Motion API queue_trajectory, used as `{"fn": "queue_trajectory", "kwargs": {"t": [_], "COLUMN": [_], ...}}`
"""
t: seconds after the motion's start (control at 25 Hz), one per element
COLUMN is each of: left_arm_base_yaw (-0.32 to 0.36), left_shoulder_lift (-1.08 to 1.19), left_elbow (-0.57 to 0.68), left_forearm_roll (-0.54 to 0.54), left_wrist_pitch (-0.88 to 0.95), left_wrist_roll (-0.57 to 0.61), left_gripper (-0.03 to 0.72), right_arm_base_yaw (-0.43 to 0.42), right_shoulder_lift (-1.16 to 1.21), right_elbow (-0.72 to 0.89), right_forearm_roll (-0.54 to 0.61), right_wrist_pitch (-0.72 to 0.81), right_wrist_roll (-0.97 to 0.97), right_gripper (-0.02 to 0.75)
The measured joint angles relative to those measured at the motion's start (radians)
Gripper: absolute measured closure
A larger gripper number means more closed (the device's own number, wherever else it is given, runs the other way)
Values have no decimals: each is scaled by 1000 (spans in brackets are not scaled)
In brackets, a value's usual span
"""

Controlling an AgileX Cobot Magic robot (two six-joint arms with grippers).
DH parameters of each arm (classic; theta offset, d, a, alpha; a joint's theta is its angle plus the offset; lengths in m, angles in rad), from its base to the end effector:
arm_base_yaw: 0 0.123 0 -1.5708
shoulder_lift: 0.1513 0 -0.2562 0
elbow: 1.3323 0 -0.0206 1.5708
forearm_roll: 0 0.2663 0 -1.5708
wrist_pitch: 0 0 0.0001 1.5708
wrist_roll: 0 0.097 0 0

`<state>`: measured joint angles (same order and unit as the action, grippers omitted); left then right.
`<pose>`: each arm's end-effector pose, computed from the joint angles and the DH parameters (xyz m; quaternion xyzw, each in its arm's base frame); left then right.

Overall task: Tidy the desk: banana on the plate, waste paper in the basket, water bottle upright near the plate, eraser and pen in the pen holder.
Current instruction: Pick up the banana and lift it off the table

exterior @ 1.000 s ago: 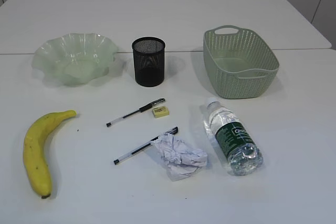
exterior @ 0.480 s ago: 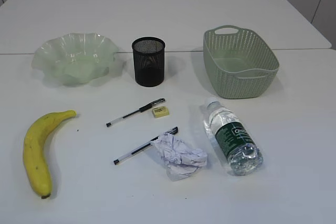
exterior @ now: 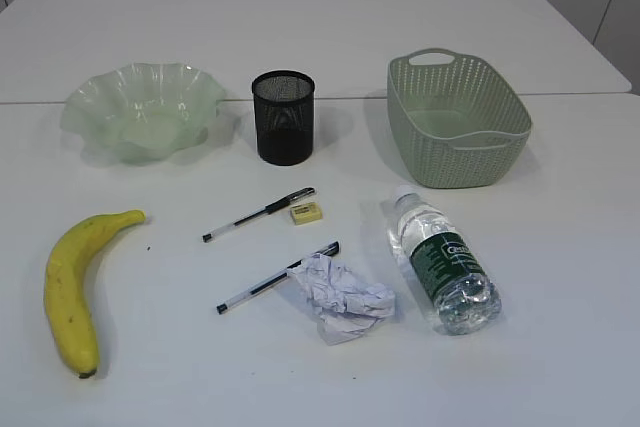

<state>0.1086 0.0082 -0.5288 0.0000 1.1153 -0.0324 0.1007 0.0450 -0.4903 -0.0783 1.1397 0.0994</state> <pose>0.0384 0.0042 0.2854 -0.0607 0.8598 0.0193 0.5066 0.0476 -0.0021 0.2707 0.0014 0.8855 0.0074 0.4646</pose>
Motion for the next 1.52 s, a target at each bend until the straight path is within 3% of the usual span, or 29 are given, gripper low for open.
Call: {"fn": "queue_trajectory", "kwargs": {"t": [0.68,0.84,1.08,1.52], "left_arm_base_yaw": [0,0,0,-4], "left_shoulder_lift": [0,26,237,681], "left_elbow": [0,-15,-92,-234], "left_forearm_roll": [0,-54,-164,-162], "left_wrist_pitch": [0,-30,-169,-398], "left_wrist_roll": [0,0,0,0], "left_gripper": [171,171,194,207], "right_arm_base_yaw": [0,0,0,0], "right_shoulder_lift": [0,0,0,0], "right_elbow": [0,0,0,-2], "right_forearm_roll": [0,0,0,0], "right_wrist_pitch": [-2,-2,-2,-2], "right_wrist_roll": [0,0,0,0], "right_gripper": [151,151,151,151]}}
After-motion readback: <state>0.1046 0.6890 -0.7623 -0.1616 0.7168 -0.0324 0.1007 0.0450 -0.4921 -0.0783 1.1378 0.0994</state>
